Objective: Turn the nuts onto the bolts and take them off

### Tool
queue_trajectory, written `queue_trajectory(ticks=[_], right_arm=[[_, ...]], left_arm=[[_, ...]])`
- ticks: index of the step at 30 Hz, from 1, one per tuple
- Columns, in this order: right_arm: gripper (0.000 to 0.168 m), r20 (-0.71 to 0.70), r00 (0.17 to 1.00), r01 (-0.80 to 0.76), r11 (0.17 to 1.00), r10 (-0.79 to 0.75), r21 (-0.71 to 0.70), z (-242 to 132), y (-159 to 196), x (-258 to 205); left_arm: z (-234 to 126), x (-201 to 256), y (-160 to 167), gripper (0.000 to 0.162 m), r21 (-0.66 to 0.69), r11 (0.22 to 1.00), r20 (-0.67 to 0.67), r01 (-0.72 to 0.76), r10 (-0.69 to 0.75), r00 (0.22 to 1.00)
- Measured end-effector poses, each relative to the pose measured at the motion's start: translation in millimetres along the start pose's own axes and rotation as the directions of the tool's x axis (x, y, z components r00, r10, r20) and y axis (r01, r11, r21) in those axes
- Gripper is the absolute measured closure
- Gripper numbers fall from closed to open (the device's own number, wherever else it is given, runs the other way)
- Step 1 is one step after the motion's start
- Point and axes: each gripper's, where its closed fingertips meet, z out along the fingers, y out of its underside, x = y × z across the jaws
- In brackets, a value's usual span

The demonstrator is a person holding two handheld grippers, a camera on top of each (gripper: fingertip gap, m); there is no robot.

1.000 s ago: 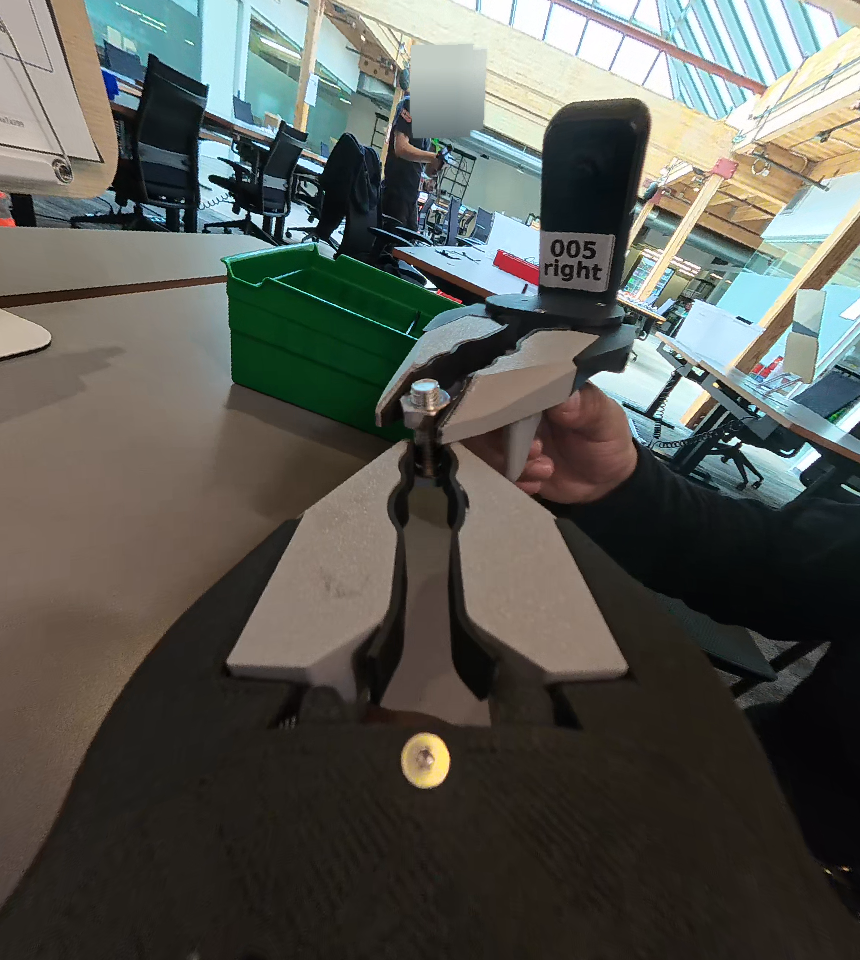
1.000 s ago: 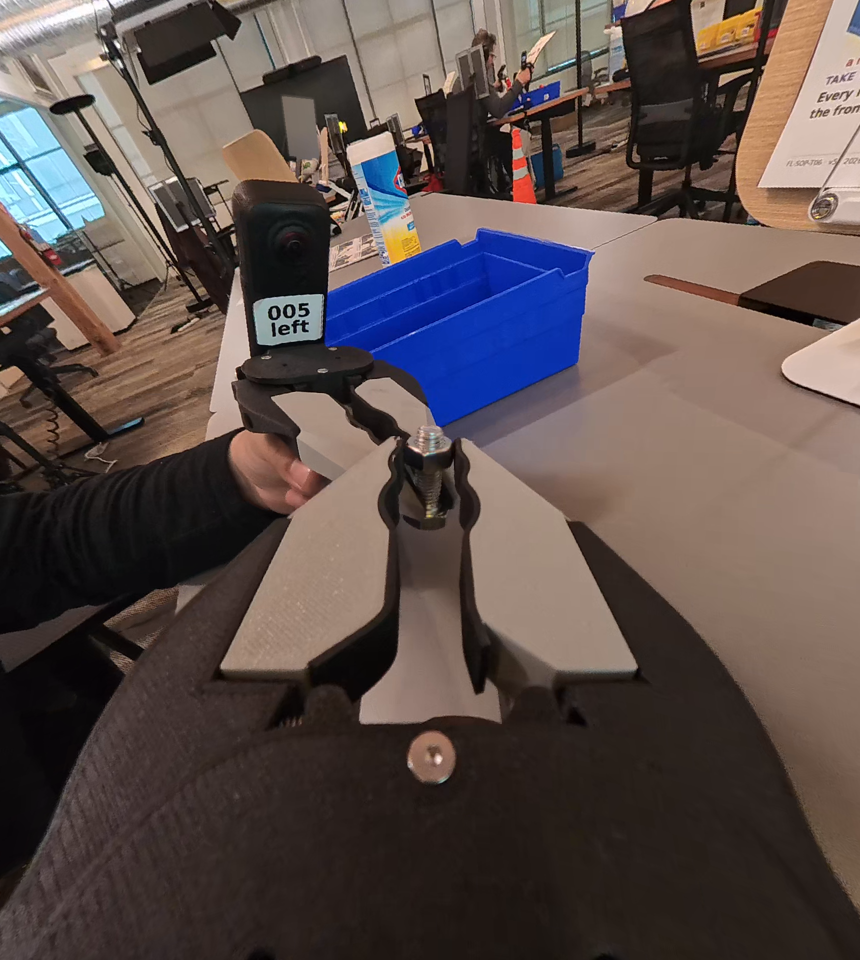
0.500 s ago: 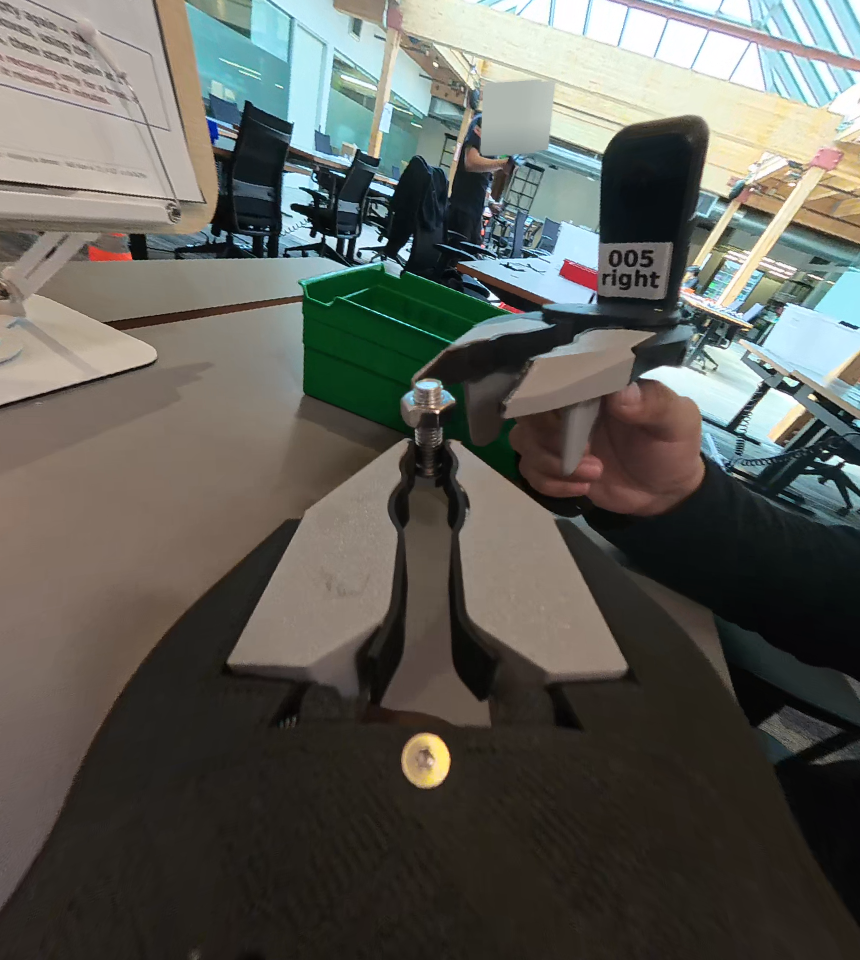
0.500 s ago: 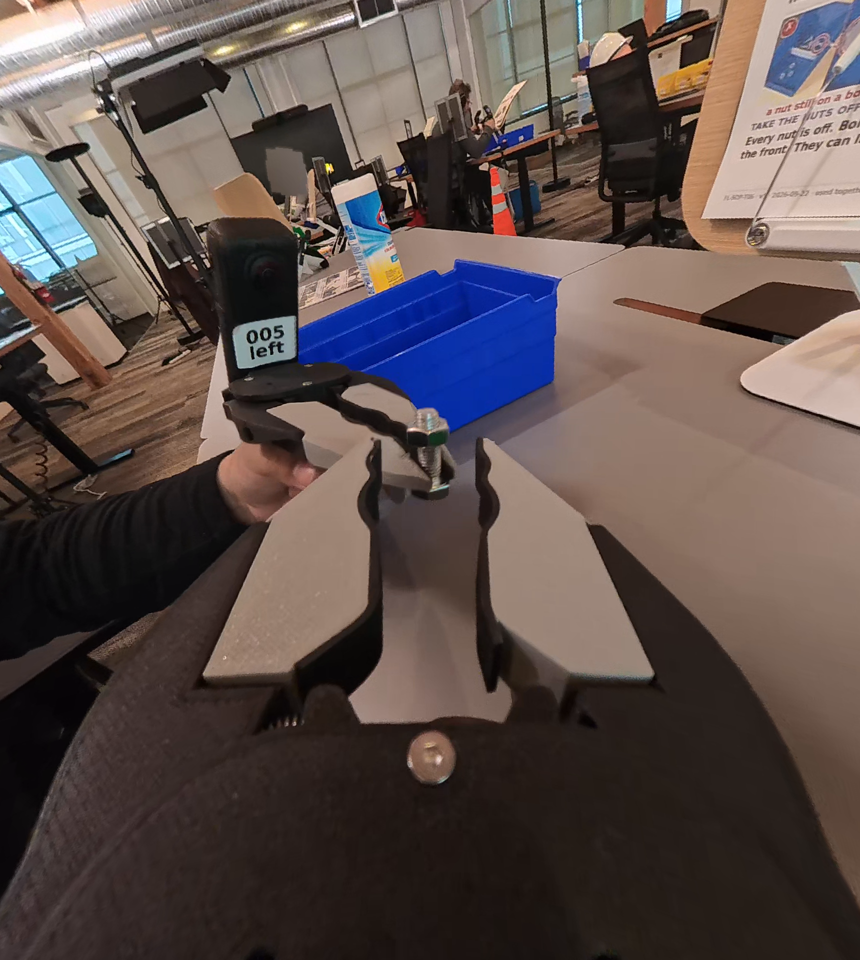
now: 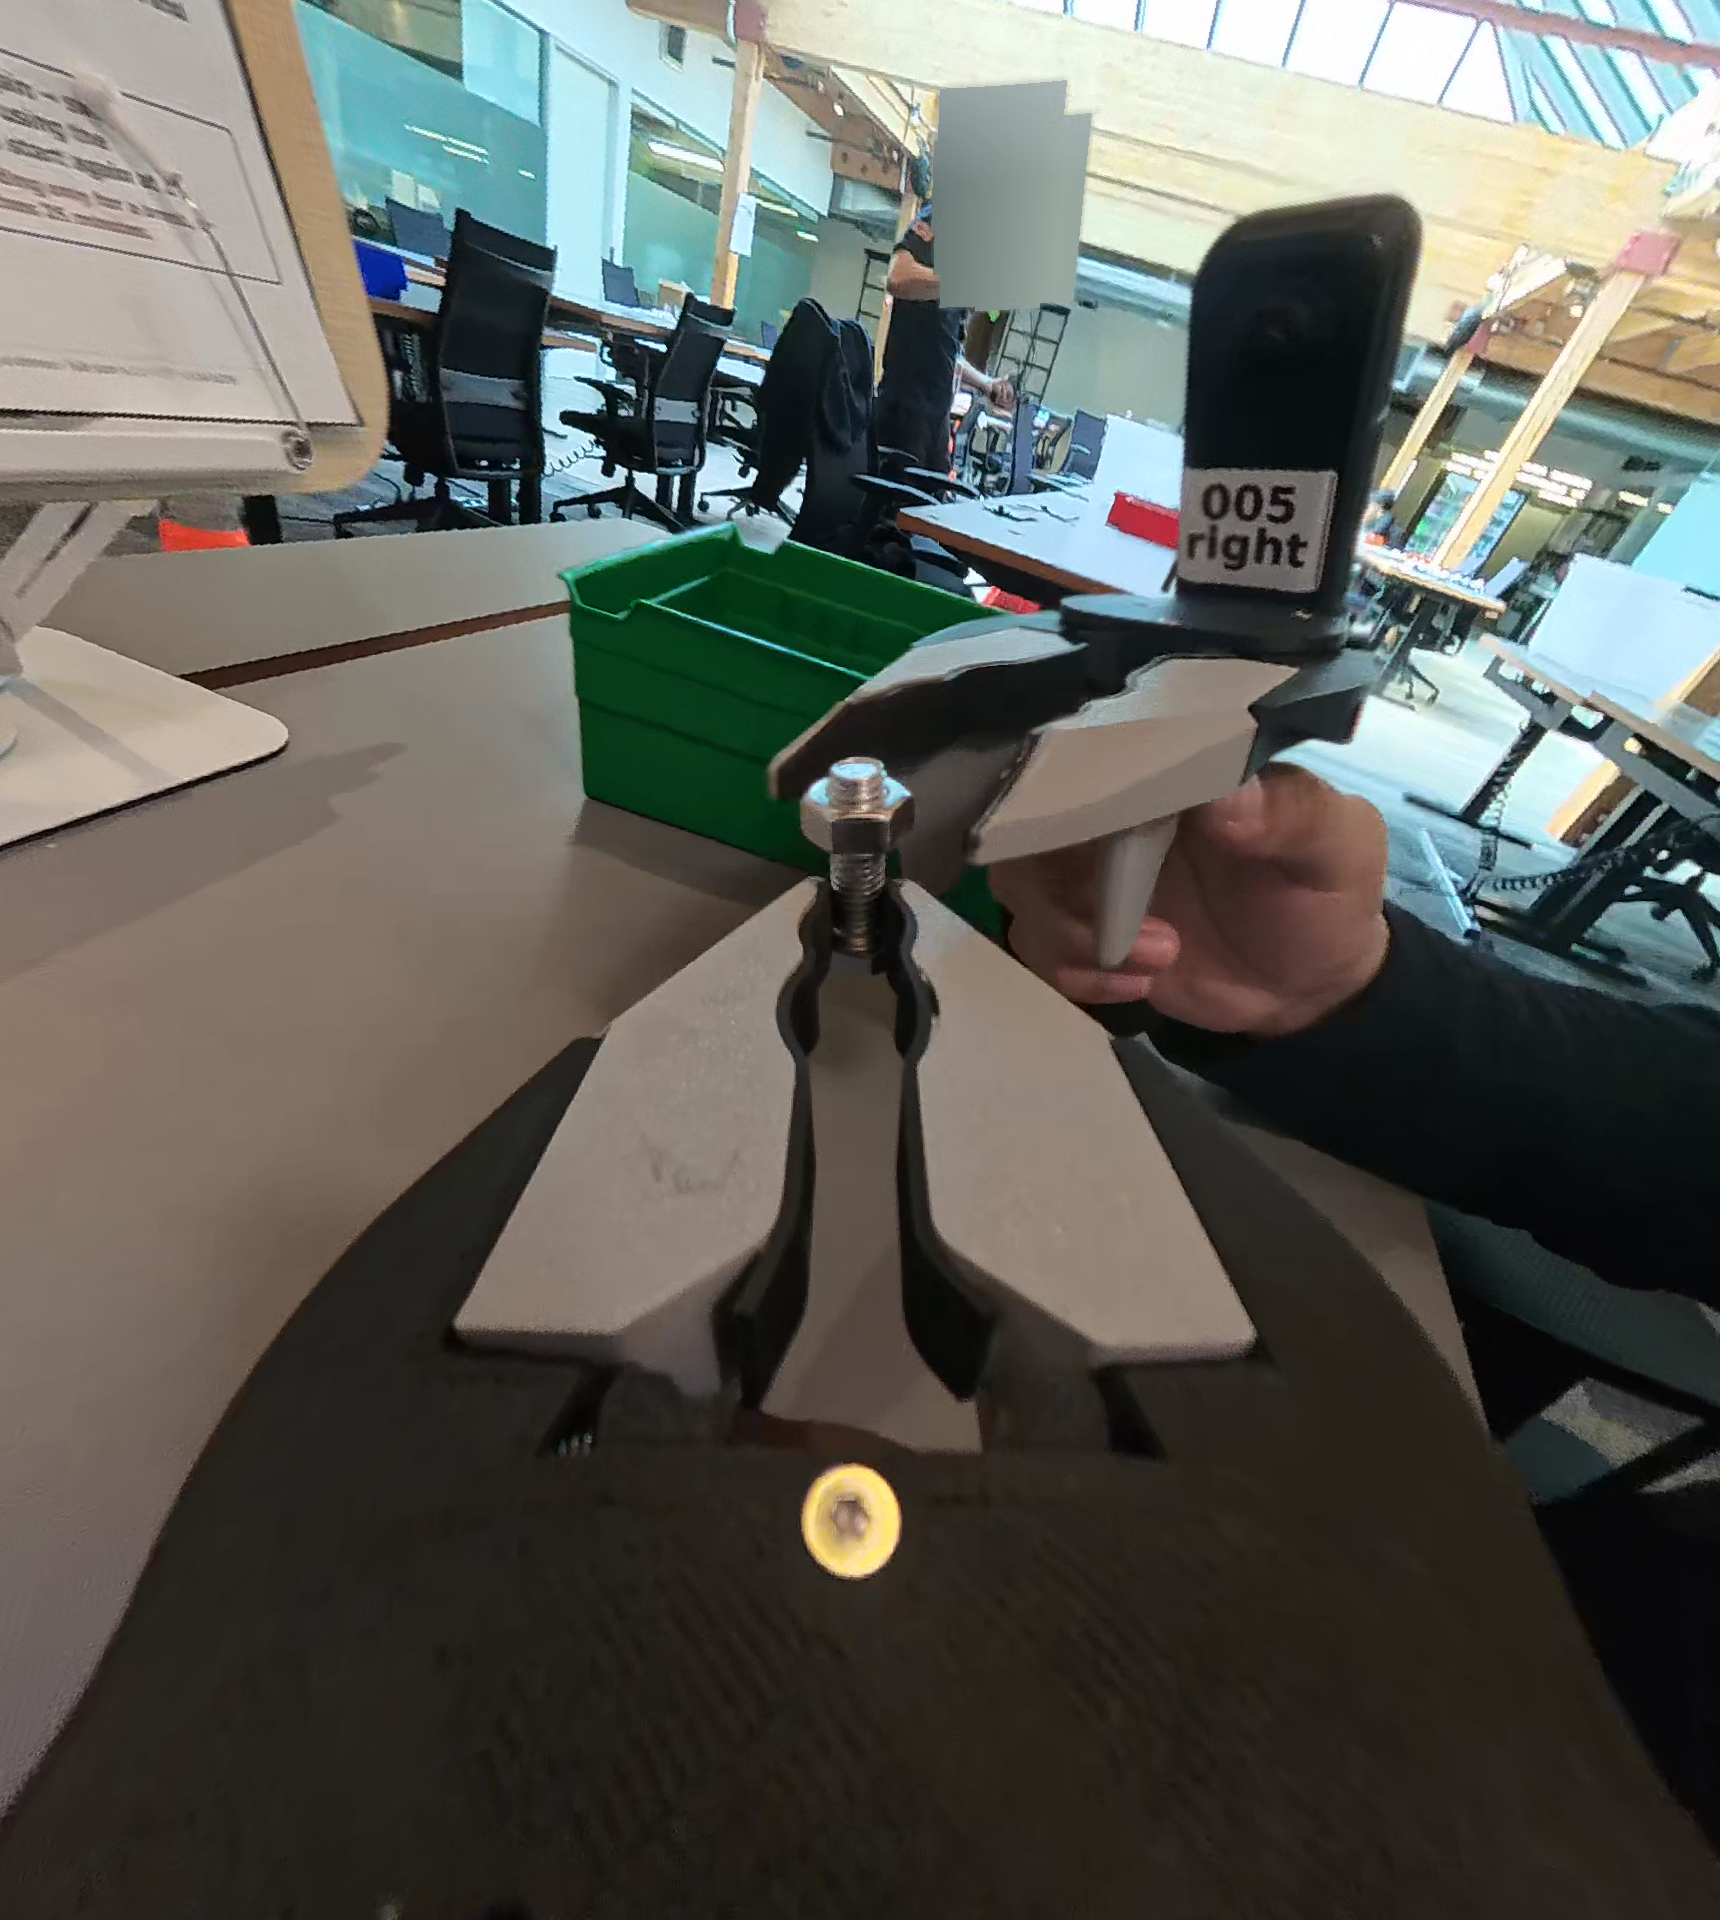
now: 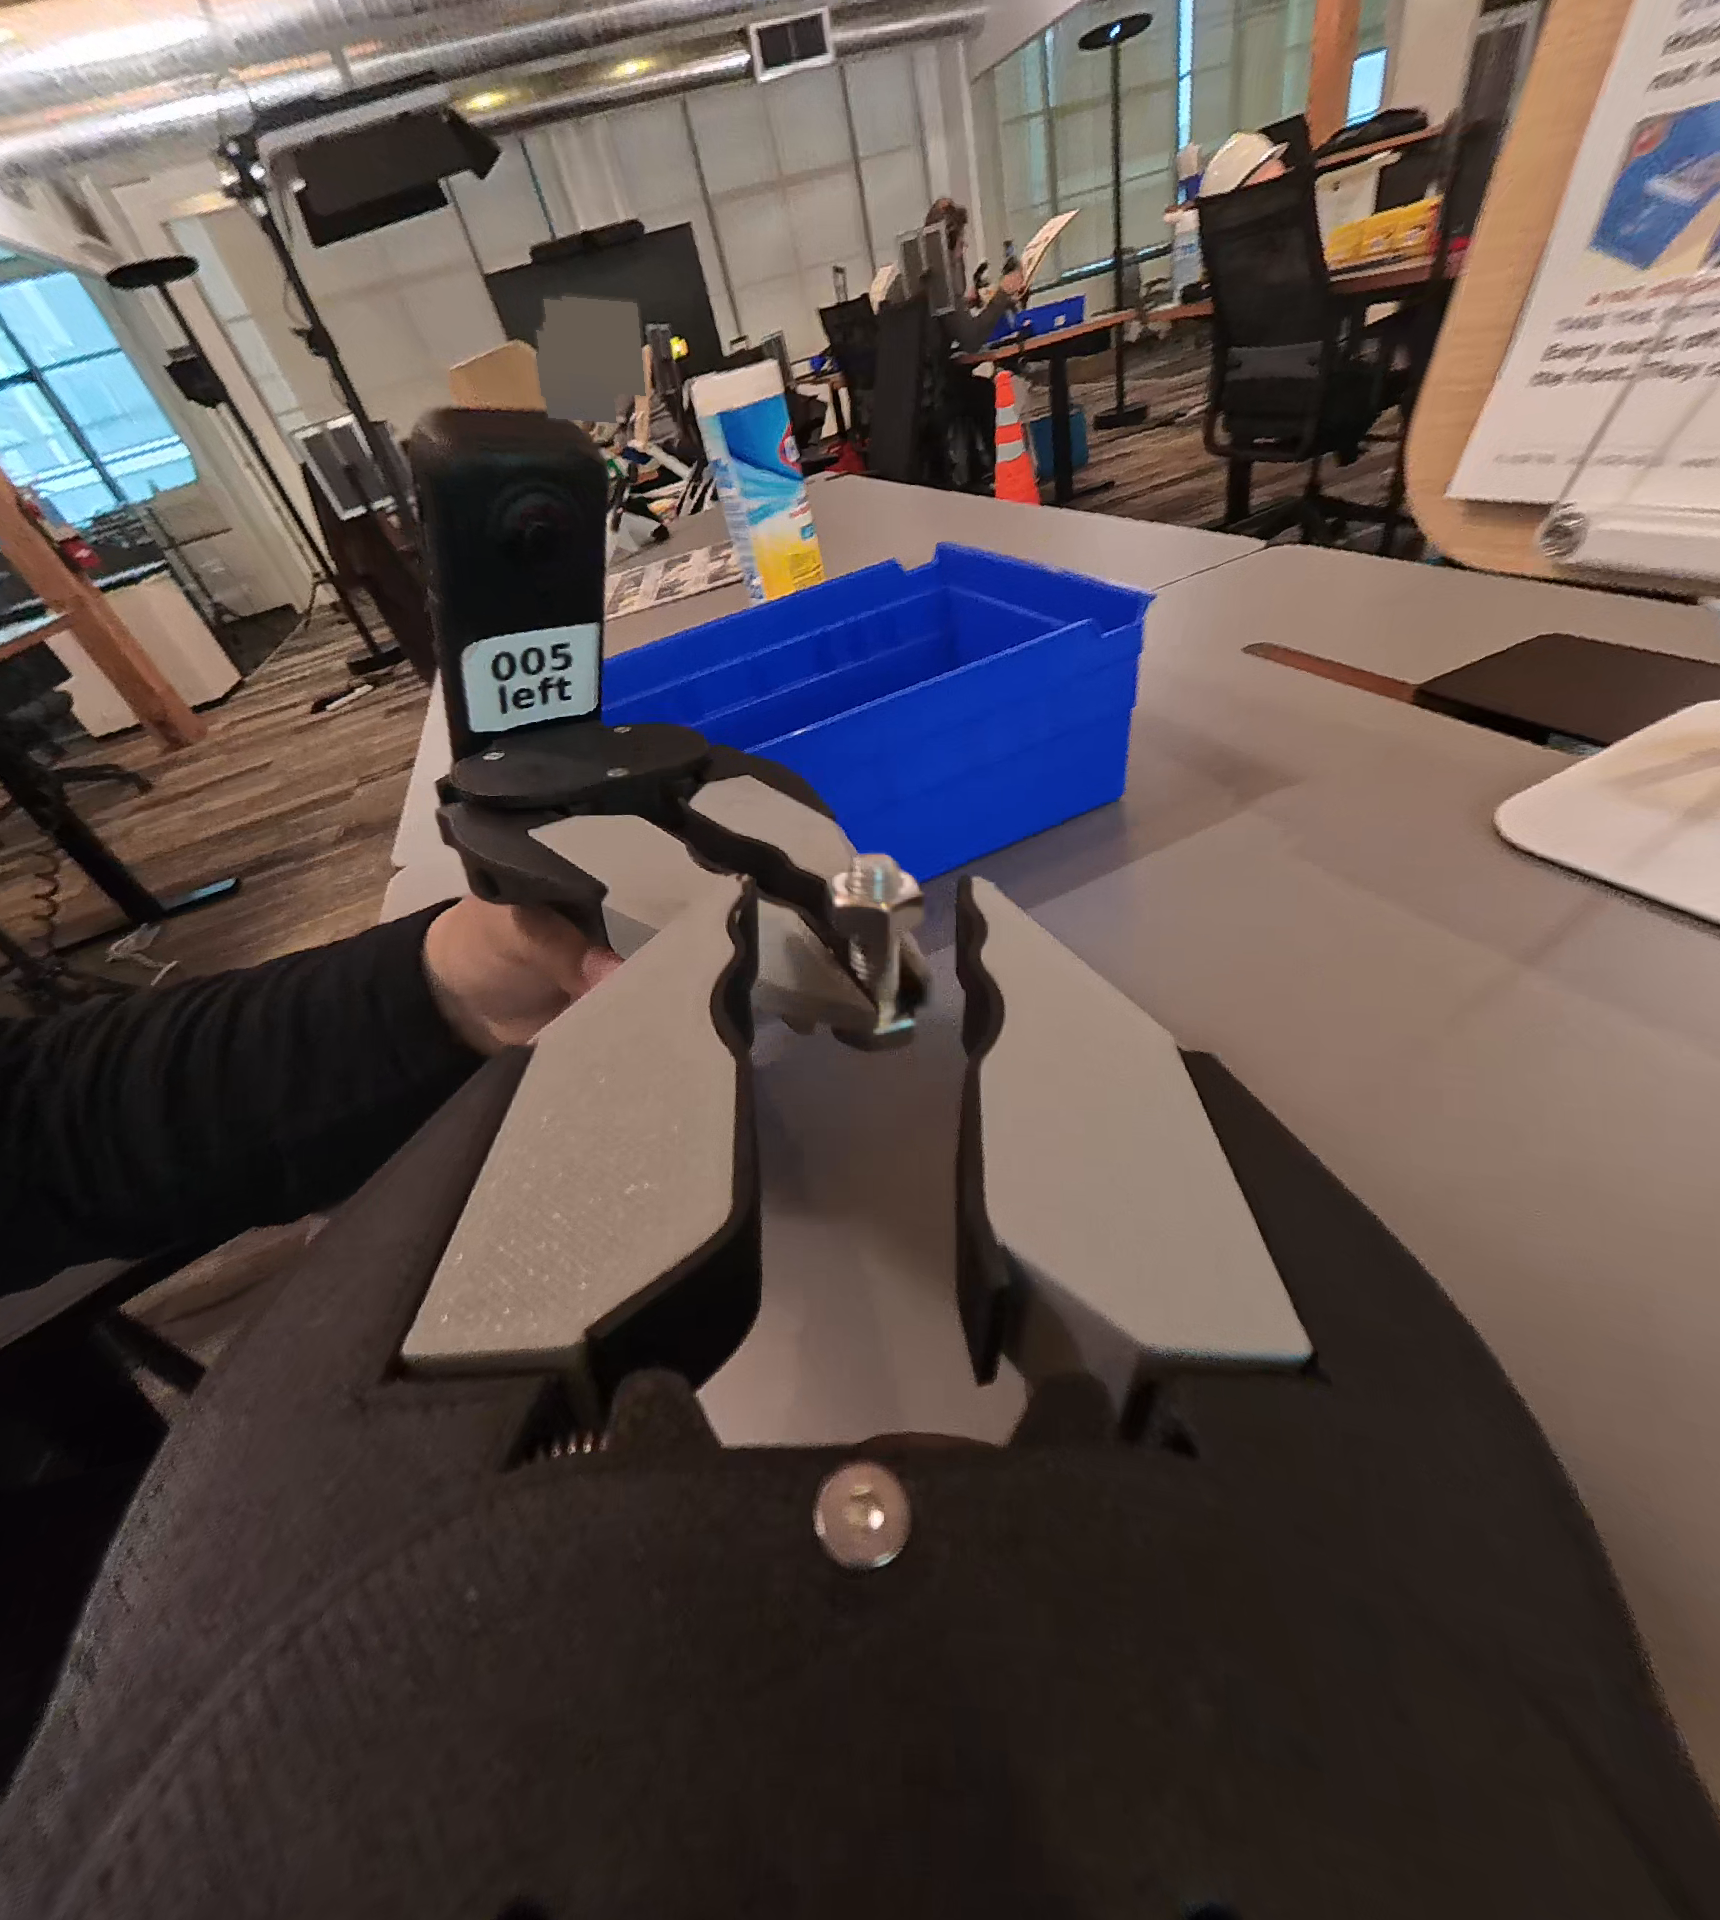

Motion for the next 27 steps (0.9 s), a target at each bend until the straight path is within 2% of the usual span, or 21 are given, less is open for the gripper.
queue_trajectory(ticks=[5, 9, 12, 16, 20, 24, 27], right_arm=[[0.14, 0.041, 0.999, -0.03, 0.999, 0.03, 0.017, -2, -3, -3], [0.132, 0.072, 0.997, 0.002, 1.0, -0.001, -0.02, 9, 7, -15], [0.131, 0.063, 0.998, 0.001, 1.0, 0.001, -0.031, 9, 7, -14], [0.136, 0.044, 0.999, -0.014, 0.999, 0.012, 0.036, -4, -8, -6], [0.146, 0.058, 0.998, -0.014, 0.999, 0.012, 0.034, -5, -8, -8], [0.133, 0.08, 0.997, -0.02, 1.0, 0.02, 0.003, 5, 1, -14], [0.133, 0.099, 0.995, -0.022, 0.999, 0.024, -0.023, 11, 8, -19]], left_arm=[[-4, -3, -3, 0.156, 0.015, 1.0, -0.001, 0.016, -0.016, 1.0], [4, 14, 4, 0.156, -0.021, 0.999, -0.051, -0.03, 0.029, 0.998], [6, 14, 6, 0.156, -0.031, 0.998, -0.041, -0.049, 0.048, 0.998], [-1, 2, -2, 0.156, 0.011, 1.0, -0.008, -0.001, 0.001, 1.0], [-5, -2, -6, 0.156, 0.028, 1.0, -0.003, 0.013, -0.013, 1.0], [1, 11, 1, 0.155, 0.0, 1.0, -0.045, -0.012, 0.012, 0.999], [8, 20, 6, 0.156, -0.026, 0.999, -0.059, -0.041, 0.039, 0.997]])
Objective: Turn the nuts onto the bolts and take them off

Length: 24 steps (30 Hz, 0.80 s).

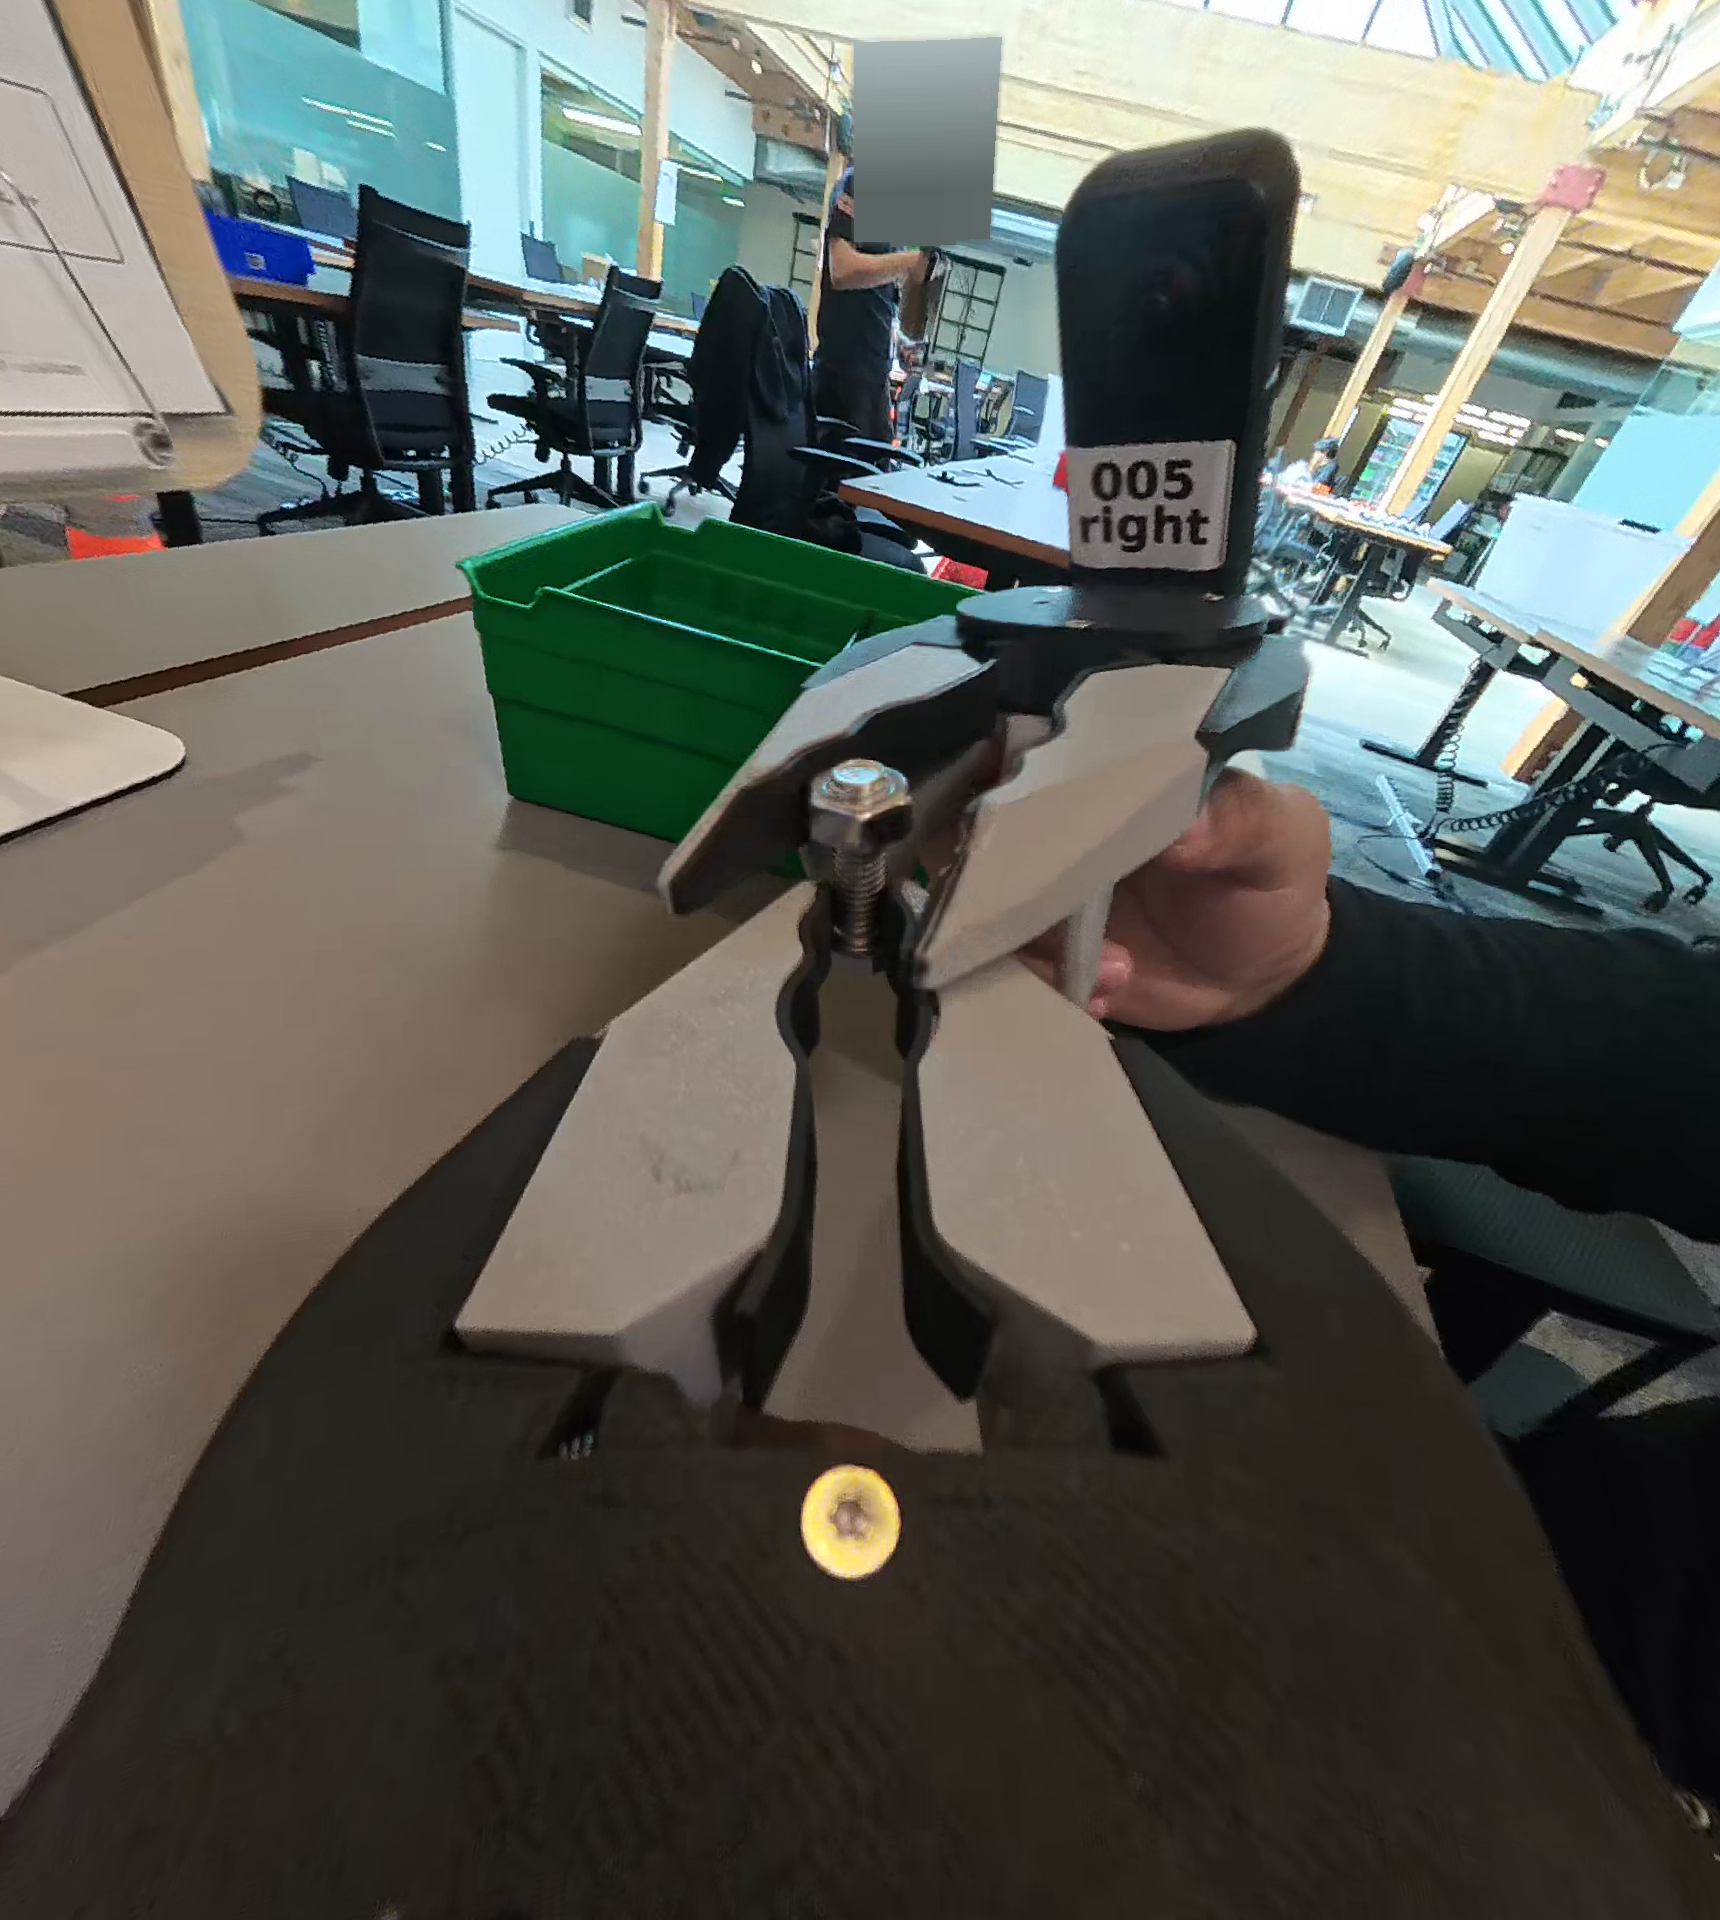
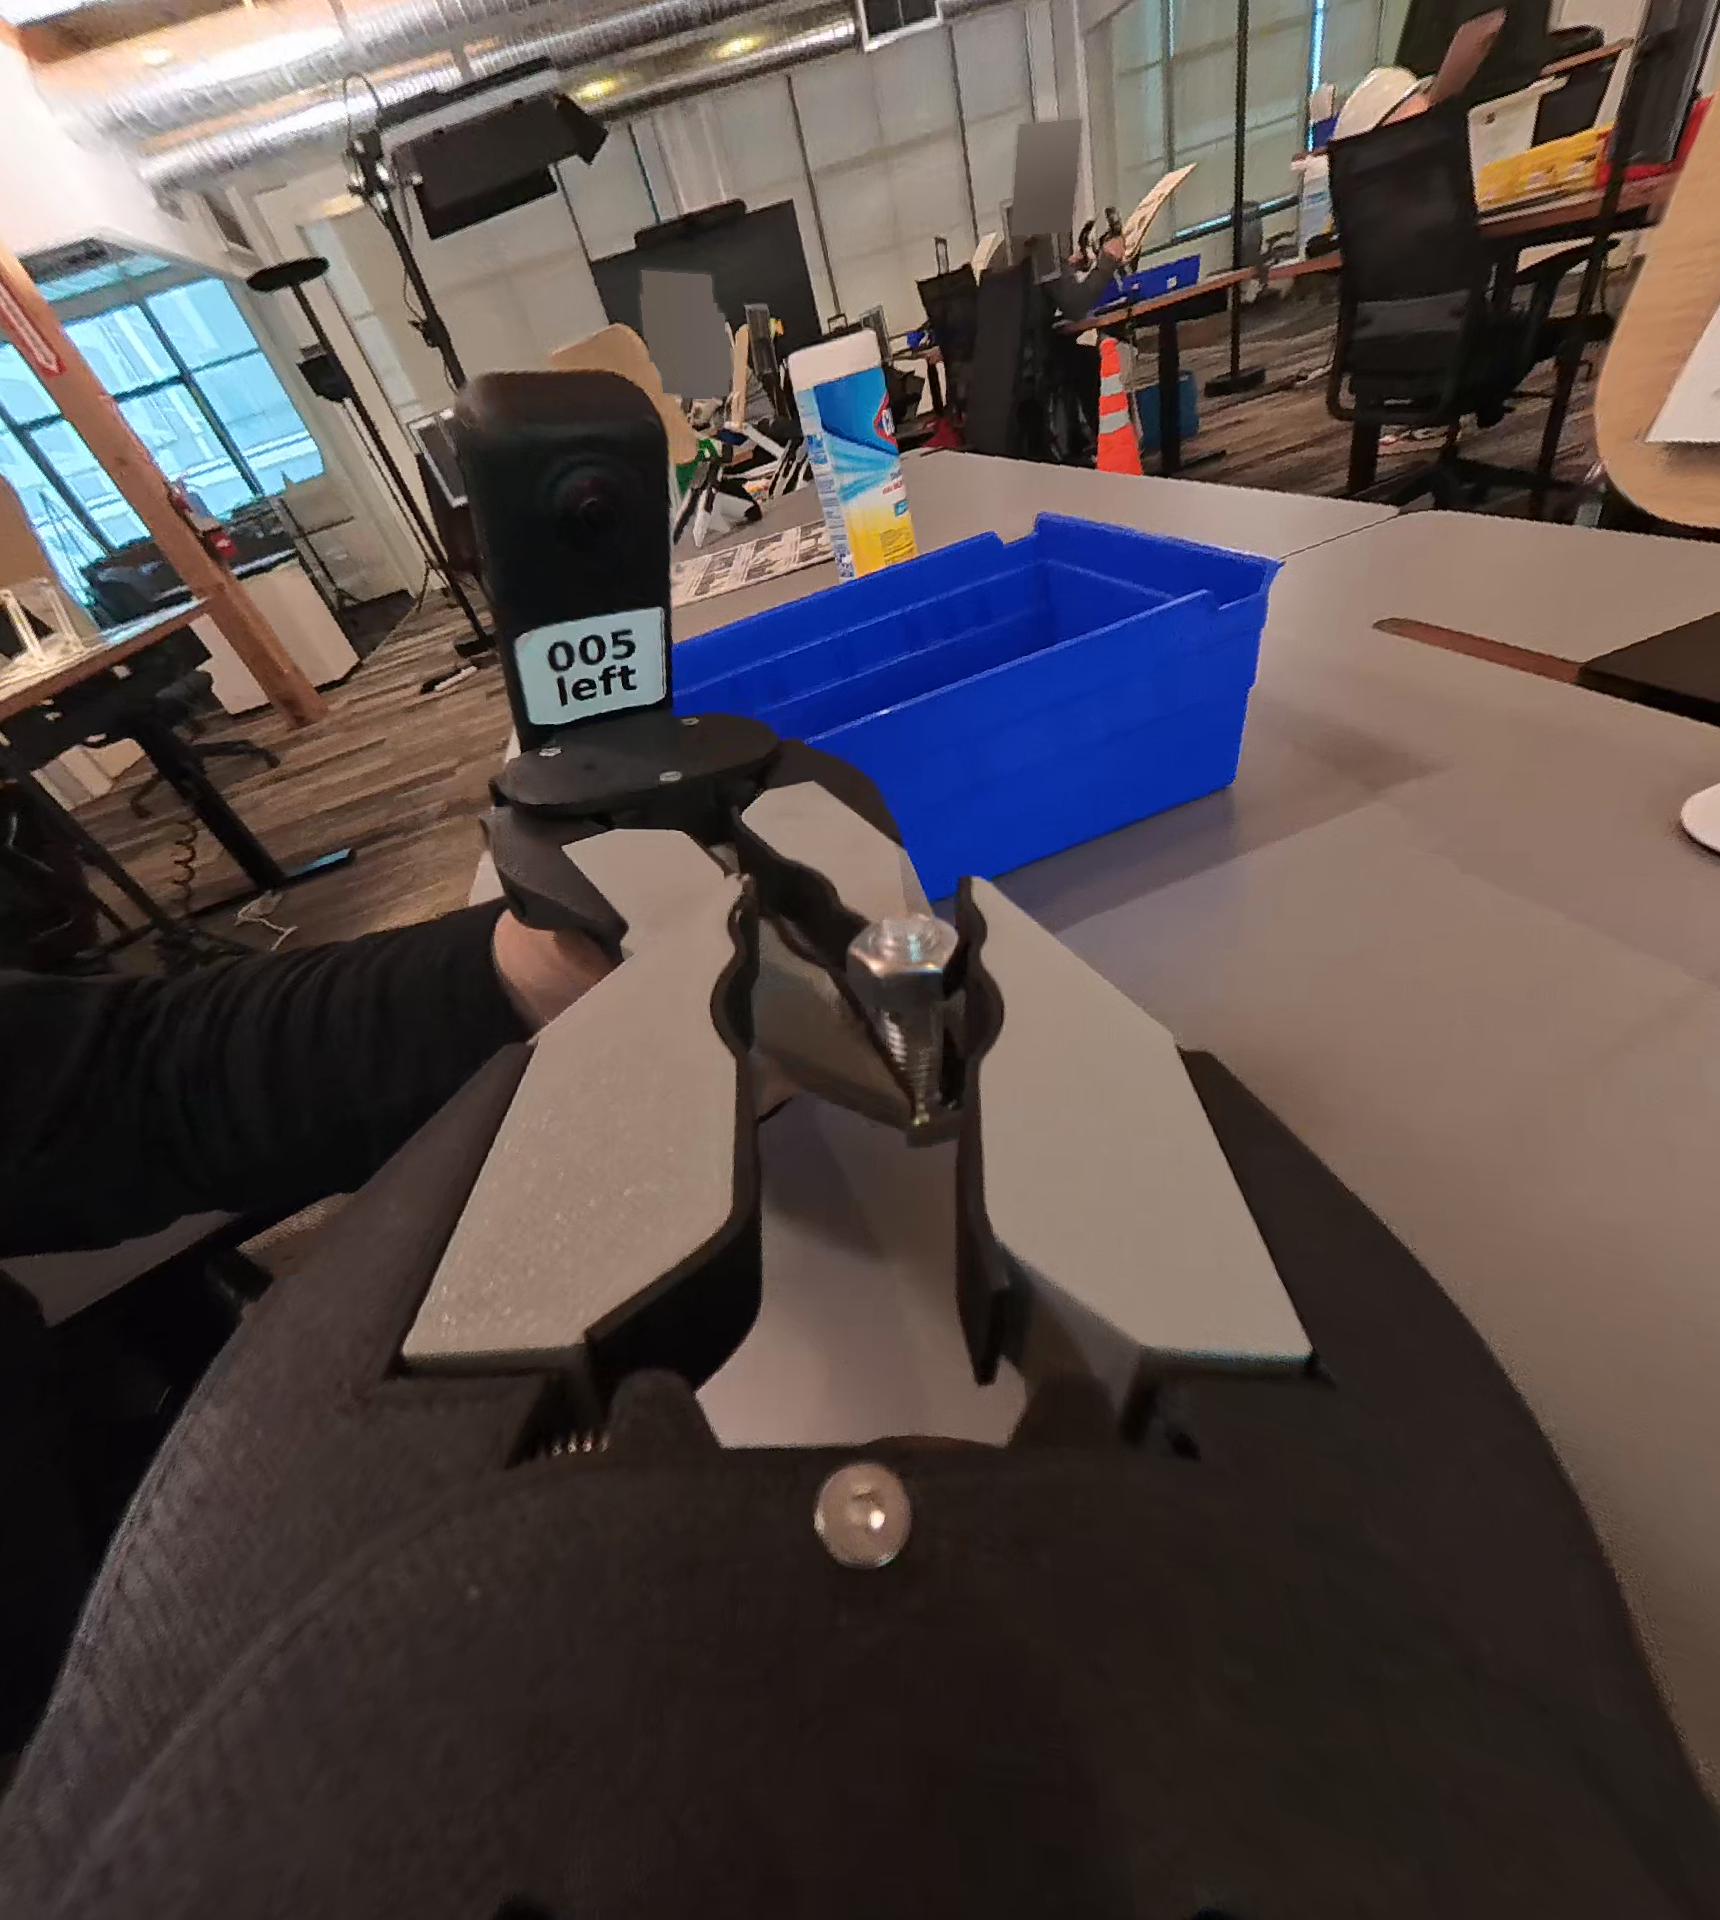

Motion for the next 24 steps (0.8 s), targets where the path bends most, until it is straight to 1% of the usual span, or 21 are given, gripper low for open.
queue_trajectory(ticks=[3, 8, 11, 14, 18, 20, 24], right_arm=[[0.134, -0.033, 0.999, 0.023, 1.0, -0.022, 0.009, -3, -3, 4], [0.135, -0.091, 0.995, 0.031, 0.998, -0.027, 0.047, -18, -14, 16], [0.141, -0.063, 0.998, 0.026, 0.998, -0.023, 0.048, -17, -14, 12], [0.136, -0.044, 0.998, 0.05, 0.998, -0.048, 0.028, -9, -9, 5], [0.135, -0.034, 0.998, 0.051, 0.999, -0.051, -0.003, -1, -1, 3], [0.135, -0.041, 0.998, 0.049, 0.999, -0.049, 0.004, -4, -3, 5], [0.137, -0.074, 0.996, 0.046, 0.998, -0.042, 0.053, -16, -15, 13]], left_arm=[[0, -3, 1, 0.156, -0.005, 1.0, 0.012, -0.004, 0.004, 1.0], [-11, -18, -8, 0.156, 0.041, 0.999, 0.06, 0.034, -0.037, 0.998], [-13, -17, -10, 0.156, 0.057, 0.997, 0.046, 0.044, -0.046, 0.998], [-8, -10, -7, 0.156, 0.041, 0.998, 0.019, 0.036, -0.037, 0.999], [-1, -1, 0, 0.156, 0.004, 1.0, 0.003, 0.001, -0.001, 1.0], [-2, -4, 0, 0.156, 0.0, 1.0, 0.017, -0.007, 0.007, 1.0], [-10, -15, -7, 0.155, 0.035, 0.999, 0.045, 0.033, -0.034, 0.998]])
